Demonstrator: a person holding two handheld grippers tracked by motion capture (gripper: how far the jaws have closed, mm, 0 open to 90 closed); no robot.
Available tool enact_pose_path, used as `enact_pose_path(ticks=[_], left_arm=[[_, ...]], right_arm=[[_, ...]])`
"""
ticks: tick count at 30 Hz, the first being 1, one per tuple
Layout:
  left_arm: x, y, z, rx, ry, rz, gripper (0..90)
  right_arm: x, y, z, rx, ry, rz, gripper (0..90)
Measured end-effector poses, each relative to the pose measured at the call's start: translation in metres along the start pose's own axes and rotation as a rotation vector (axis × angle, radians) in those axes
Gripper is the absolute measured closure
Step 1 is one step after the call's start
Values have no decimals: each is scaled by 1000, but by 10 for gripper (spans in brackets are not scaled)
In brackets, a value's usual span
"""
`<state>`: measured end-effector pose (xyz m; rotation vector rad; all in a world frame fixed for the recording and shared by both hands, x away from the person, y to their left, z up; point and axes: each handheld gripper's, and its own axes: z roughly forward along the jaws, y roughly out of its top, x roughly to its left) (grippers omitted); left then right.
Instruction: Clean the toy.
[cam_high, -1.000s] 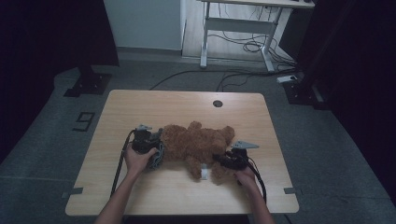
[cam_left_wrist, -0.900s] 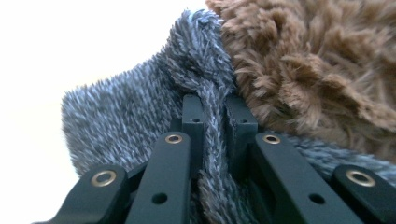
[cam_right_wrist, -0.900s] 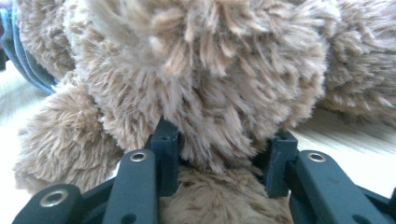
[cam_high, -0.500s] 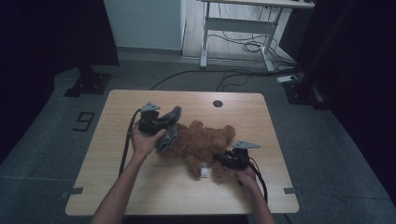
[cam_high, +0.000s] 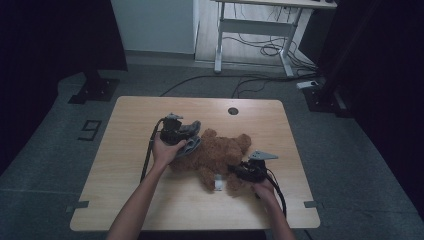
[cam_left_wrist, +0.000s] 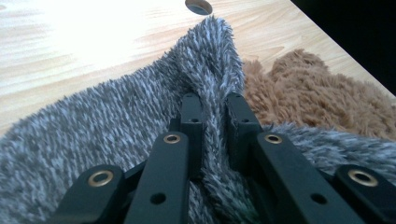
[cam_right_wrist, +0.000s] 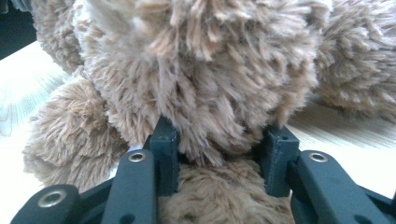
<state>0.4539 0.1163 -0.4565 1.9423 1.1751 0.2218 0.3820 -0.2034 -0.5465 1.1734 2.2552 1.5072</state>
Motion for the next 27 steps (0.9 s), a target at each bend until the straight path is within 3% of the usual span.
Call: enact_pose_path(ticks=[4,8,12,17,21,27], left_arm=[[-2,-9,-3,5,-2,16,801],[-2,-23,-10,-34,-21,10,803],[-9,-36,-16,-64,-22,39,805],[-17,-48,-23,-90,-19,74,807],[-21,-55,-27,-104,-23,81,807],[-24,-60,-29,-119,-28,87,808]], right_arm=[[4,1,-3,9,-10,-20,533],[7,4,-13,27,-3,-50,475],[10,9,-30,1,2,-70,407],[8,23,-49,-110,-9,-22,332],[9,41,-39,-75,-34,-3,224],[3,63,-19,-49,6,78,138]])
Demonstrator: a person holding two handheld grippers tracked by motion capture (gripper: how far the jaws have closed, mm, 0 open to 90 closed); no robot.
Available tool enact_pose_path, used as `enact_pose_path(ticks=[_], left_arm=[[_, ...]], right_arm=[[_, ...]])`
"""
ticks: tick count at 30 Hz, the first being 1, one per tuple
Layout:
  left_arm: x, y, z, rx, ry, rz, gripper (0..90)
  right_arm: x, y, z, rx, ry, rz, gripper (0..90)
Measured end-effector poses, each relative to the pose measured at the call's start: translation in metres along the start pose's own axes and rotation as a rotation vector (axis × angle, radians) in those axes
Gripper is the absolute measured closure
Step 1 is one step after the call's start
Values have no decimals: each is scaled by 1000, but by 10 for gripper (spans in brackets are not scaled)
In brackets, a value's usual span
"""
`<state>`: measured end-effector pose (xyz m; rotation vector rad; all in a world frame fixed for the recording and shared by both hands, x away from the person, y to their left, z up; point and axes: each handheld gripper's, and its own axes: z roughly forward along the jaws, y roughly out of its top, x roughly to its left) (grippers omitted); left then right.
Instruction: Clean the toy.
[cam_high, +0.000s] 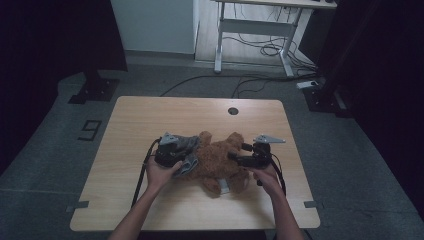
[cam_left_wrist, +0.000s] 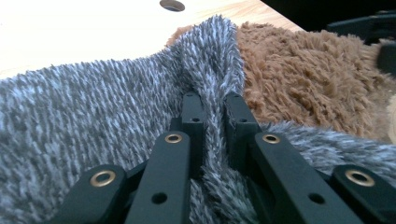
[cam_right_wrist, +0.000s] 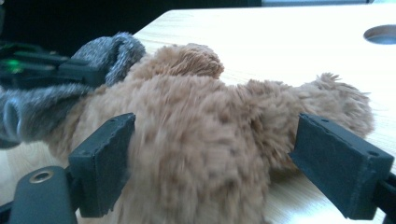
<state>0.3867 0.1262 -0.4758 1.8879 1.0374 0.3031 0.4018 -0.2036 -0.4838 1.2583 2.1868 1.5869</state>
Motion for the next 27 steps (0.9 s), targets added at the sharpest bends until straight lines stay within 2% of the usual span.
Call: enact_pose_path(ticks=[6,10,12,16,20,24,27], left_arm=[[-2,-2,-1,-4,-1,13,807],[-5,-5,-3,-9,-10,15,807],[-7,-7,-4,-13,-9,21,806],[-10,-9,-6,-21,-8,23,805],[-11,-10,-8,-40,-10,11,804],[-11,-8,-11,-66,1,7,806],[-13,-5,-12,-91,26,27,807]], right_arm=[[0,-1,23,142,23,13,87],[2,-13,31,194,43,25,112],[2,-19,31,193,58,34,183],[7,-26,25,170,85,-7,451],[12,-29,21,142,76,-46,520],[17,-31,18,91,52,-79,574],[20,-30,16,52,36,-81,606]])
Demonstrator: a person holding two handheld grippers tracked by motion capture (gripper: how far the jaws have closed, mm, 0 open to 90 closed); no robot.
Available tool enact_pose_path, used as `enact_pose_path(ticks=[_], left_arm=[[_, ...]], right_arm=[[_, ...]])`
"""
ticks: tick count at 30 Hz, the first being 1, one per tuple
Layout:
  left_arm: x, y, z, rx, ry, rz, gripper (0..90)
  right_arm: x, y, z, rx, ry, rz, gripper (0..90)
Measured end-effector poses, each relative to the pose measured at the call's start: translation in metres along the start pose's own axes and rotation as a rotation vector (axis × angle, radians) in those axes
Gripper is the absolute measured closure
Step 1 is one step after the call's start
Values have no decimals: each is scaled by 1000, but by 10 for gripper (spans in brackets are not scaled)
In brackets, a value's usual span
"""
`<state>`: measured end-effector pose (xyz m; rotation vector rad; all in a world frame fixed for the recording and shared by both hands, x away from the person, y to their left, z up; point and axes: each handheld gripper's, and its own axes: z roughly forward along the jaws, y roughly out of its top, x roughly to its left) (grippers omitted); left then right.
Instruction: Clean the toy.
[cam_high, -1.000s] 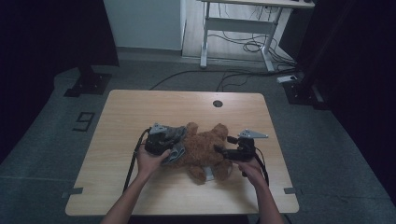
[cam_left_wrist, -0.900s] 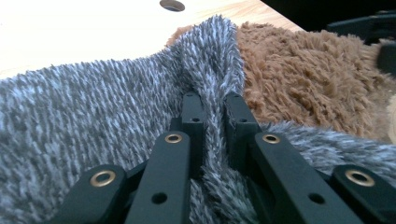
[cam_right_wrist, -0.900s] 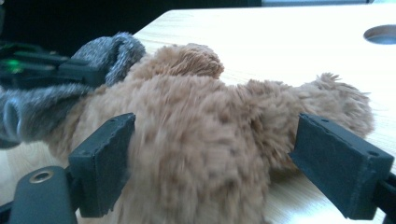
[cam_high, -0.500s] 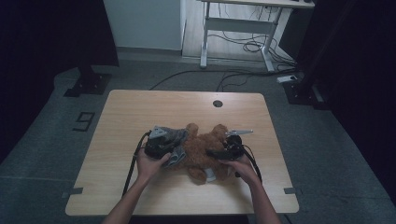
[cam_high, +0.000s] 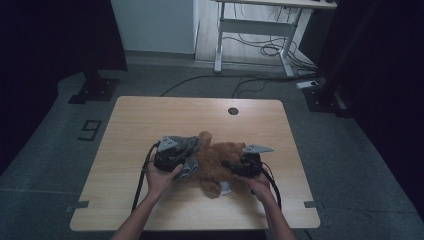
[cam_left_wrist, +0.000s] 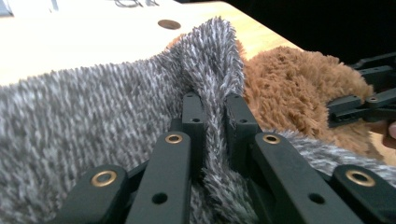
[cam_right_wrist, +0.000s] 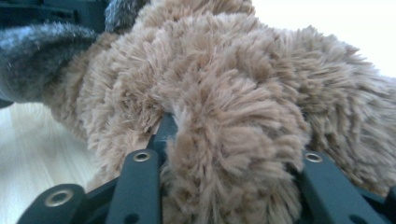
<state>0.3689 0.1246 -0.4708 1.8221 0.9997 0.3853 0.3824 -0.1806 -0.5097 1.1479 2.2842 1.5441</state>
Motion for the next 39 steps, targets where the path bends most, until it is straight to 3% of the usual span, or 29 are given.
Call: enact_pose_path(ticks=[8,12,14,19,23,28,34,39], left_arm=[[14,19,4,-20,15,-24,808],[19,31,9,-21,21,-33,807],[19,32,14,-3,19,-37,807],[17,15,23,23,-17,-58,806],[10,2,17,16,-34,-51,807],[2,4,2,13,-51,-44,806],[-19,30,-11,-47,-75,12,805],[-49,52,-1,-47,-115,73,805]], right_arm=[[-5,10,12,-140,-61,-14,654],[-7,24,22,-192,-122,-72,652],[-7,26,25,-194,-134,-114,649],[-8,16,23,-158,-113,-151,639],[-5,0,17,-143,-95,-156,635],[5,-14,9,-121,-61,-174,634],[12,-25,2,-115,-30,-193,629],[12,-30,1,-126,-16,-178,626]])
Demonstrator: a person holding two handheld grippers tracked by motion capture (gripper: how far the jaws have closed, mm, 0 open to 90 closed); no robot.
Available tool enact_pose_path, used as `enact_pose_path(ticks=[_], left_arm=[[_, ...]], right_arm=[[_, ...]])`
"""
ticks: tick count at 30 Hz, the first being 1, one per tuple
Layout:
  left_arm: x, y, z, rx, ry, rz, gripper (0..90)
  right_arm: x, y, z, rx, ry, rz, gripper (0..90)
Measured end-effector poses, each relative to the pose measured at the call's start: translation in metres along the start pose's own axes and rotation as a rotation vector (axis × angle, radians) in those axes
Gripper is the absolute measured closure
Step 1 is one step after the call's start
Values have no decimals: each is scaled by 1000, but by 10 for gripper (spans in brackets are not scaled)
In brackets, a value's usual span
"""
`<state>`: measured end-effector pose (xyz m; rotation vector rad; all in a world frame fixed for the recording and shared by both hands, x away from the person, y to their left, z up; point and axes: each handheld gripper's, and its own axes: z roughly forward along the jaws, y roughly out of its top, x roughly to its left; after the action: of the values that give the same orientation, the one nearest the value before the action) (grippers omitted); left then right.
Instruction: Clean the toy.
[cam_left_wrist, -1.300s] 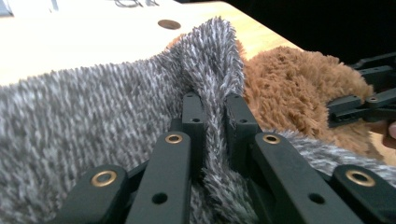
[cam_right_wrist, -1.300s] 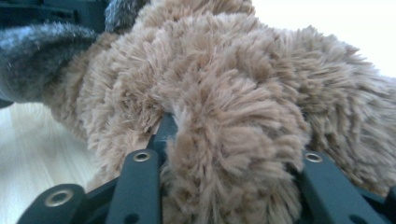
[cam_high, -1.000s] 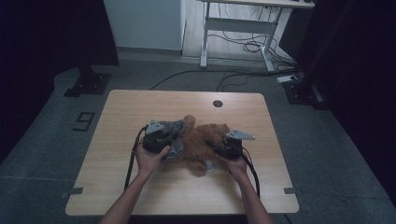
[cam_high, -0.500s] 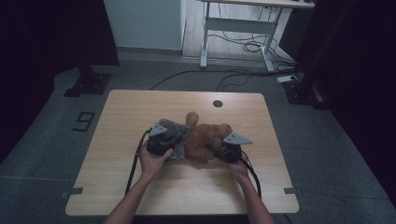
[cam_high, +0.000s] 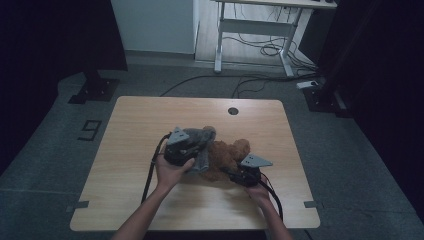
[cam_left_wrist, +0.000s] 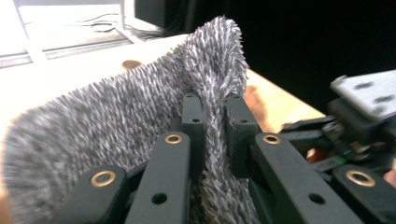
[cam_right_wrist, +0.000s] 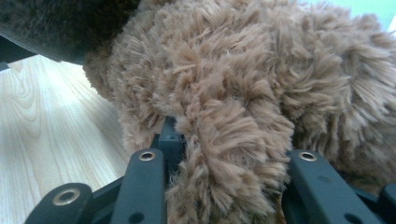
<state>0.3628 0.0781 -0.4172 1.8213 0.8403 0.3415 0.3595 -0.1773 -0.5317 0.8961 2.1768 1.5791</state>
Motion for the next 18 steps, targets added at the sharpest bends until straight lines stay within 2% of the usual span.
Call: enact_pose_path(ticks=[4,7,9,12,14,16,18], left_arm=[[-25,16,29,42,-27,49,803],[-37,23,58,99,-31,60,803],[-42,23,75,145,-17,65,803],[-45,10,105,249,8,78,801],[-44,0,114,251,25,92,801],[-43,-2,112,239,21,80,805],[-43,-2,107,241,29,91,807]], right_arm=[[0,-5,-1,-14,6,12,622],[-1,-5,-3,-6,9,13,621],[0,-5,-3,-9,5,16,621],[2,-5,-3,-5,-4,2,620],[3,-6,-3,8,-14,-2,620],[1,-9,-3,15,-11,7,620],[1,-9,-3,12,-4,10,620]])
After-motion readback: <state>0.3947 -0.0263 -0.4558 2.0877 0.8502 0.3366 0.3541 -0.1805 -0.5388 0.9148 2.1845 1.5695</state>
